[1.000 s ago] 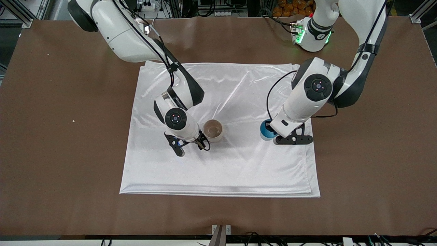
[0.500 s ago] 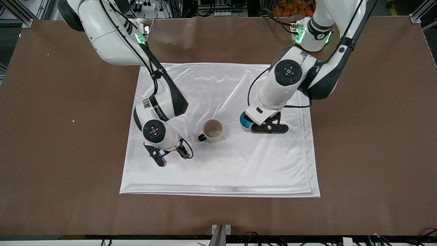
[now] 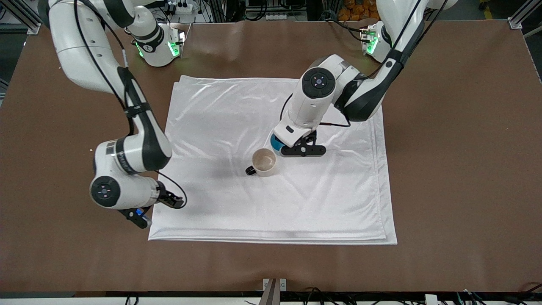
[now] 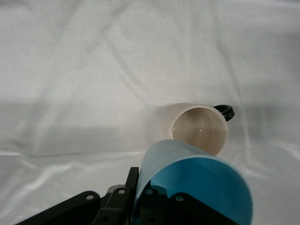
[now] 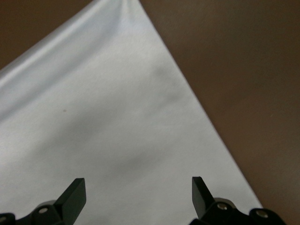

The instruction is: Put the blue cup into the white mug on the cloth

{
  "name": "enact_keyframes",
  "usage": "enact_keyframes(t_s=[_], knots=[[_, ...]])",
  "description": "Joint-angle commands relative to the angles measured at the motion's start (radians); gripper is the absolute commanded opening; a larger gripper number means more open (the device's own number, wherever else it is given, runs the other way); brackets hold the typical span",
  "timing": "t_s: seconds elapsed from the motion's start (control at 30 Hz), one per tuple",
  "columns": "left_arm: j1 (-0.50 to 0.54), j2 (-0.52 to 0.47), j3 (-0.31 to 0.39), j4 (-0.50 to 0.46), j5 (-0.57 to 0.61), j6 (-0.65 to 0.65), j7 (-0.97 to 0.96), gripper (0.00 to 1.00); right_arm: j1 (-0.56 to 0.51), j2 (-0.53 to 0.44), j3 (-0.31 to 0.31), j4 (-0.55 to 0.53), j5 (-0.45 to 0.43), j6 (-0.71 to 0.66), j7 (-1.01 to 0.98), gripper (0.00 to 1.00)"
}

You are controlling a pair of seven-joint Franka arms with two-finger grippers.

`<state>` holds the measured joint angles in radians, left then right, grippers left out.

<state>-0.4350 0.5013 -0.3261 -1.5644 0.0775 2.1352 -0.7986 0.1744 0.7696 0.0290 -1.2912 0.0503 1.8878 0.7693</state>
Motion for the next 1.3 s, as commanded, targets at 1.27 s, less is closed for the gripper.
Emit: enact_keyframes(t_s=[1.27], knots=[[-0.171,0.220,0.119,0.118,0.028,0.175,-0.131,0.00,-0.199,-0.668,0.026,-0.658,-0.092,0.122,-0.513,1.00]])
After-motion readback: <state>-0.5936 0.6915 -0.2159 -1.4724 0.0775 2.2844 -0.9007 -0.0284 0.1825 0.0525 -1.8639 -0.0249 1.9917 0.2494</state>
